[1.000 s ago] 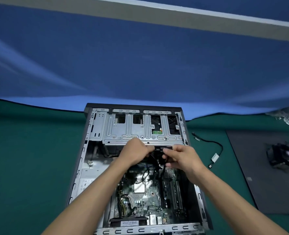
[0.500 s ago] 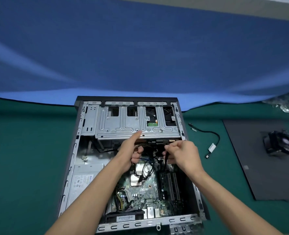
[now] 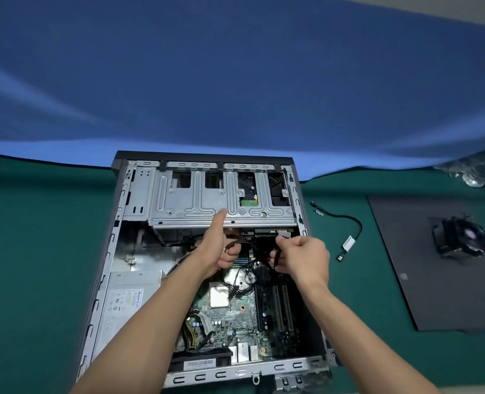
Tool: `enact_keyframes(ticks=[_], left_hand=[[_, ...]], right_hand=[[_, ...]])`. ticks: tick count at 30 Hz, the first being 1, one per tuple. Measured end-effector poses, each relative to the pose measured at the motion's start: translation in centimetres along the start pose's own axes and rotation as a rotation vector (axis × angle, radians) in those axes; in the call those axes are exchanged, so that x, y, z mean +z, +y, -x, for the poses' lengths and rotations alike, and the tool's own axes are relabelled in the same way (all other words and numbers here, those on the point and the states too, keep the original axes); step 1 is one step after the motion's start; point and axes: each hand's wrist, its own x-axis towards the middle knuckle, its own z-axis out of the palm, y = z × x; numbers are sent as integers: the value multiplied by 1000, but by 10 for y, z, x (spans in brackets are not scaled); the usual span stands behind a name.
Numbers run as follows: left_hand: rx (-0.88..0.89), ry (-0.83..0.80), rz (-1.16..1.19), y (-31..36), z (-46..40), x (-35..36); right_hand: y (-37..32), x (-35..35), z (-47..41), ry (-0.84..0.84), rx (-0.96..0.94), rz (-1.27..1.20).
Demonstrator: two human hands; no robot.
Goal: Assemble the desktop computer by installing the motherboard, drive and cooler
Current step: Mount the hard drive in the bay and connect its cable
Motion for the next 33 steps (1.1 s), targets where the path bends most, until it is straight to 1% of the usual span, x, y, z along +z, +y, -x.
enact_keyframes(ticks=[4, 7, 11, 20, 27, 33], left_hand=[[27, 51, -14, -1, -6, -6], [27, 37, -39, -1, -7, -12], [15, 40, -22, -1, -8, -13], [28, 81, -68, 1, -3, -12], [38, 103, -60, 1, -3, -9], [44, 60, -61, 0, -4, -10]], right_hand=[[2, 2, 0, 57, -88, 228], [3, 0, -2, 65, -96, 307], [2, 0, -4, 55, -94, 295], [1, 1, -6, 56, -145, 299], [0, 3, -7, 66, -100, 231], [2, 6, -7, 90, -103, 200]])
